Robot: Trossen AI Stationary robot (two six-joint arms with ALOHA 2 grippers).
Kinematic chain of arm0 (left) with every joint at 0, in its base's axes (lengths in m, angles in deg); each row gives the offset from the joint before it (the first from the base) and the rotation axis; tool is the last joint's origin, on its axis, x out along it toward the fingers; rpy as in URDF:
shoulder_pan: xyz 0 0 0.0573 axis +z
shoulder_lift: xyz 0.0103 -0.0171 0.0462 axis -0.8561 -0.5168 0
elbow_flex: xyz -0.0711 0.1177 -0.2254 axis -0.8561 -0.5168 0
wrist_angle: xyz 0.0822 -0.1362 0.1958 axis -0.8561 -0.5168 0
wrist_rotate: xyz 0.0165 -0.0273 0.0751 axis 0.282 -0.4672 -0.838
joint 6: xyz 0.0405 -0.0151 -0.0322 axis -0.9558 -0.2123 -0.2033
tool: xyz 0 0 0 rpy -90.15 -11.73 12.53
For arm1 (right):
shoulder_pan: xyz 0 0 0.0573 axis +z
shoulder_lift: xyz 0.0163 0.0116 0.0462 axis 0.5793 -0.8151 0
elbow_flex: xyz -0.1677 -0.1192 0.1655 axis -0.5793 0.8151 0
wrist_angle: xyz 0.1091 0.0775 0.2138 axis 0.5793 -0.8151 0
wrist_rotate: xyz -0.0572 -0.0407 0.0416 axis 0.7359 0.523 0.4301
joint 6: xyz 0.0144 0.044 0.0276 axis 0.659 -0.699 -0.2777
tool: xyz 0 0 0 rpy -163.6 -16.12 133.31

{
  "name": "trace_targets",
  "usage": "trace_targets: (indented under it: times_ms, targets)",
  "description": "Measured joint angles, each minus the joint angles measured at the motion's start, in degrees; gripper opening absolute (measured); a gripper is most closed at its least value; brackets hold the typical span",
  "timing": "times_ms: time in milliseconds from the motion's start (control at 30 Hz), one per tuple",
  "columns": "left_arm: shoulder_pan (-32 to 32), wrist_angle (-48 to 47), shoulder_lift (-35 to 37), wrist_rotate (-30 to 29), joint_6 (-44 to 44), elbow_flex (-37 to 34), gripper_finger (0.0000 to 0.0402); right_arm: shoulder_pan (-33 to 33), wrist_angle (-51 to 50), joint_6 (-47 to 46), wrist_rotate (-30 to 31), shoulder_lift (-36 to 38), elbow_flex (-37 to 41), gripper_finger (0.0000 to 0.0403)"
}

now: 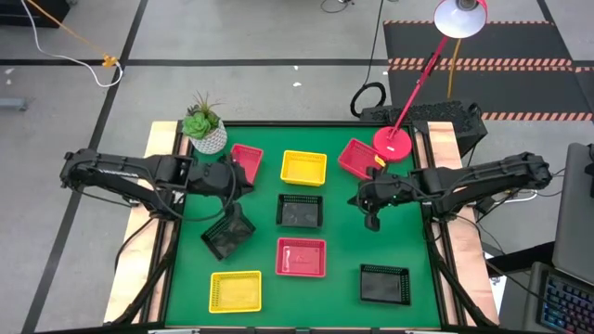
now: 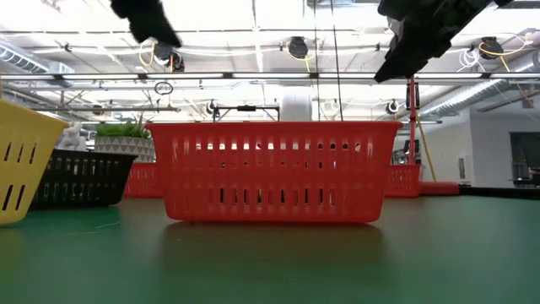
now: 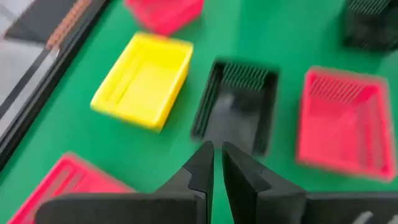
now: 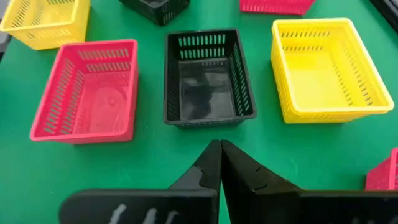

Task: Stack baskets by color
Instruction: Stack the top left black basket on the top right black basket

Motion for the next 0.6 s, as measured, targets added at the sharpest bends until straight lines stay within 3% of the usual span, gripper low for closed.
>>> trace_targets:
  times_ms: [200, 467, 600]
  targets:
    - [2.91, -8.79, -0.87, -0.18, -0.41, -1.14, 0.0074, -0.01, -0.05, 1.38, 0.01, 0.27, 0.0, 0.0002]
    - [4.09, -10.45, -4.43, -1.69, -8.98, -5.55, 0.0142, -0.01, -1.1, 2.67, -0.01, 0.29, 0.0, 0.0002]
    - [6.69, -11.97, -5.71, -5.65, -2.04, -7.17, 0.0147, -0.01, -1.48, 2.77, -0.01, 0.29, 0.0, 0.0002]
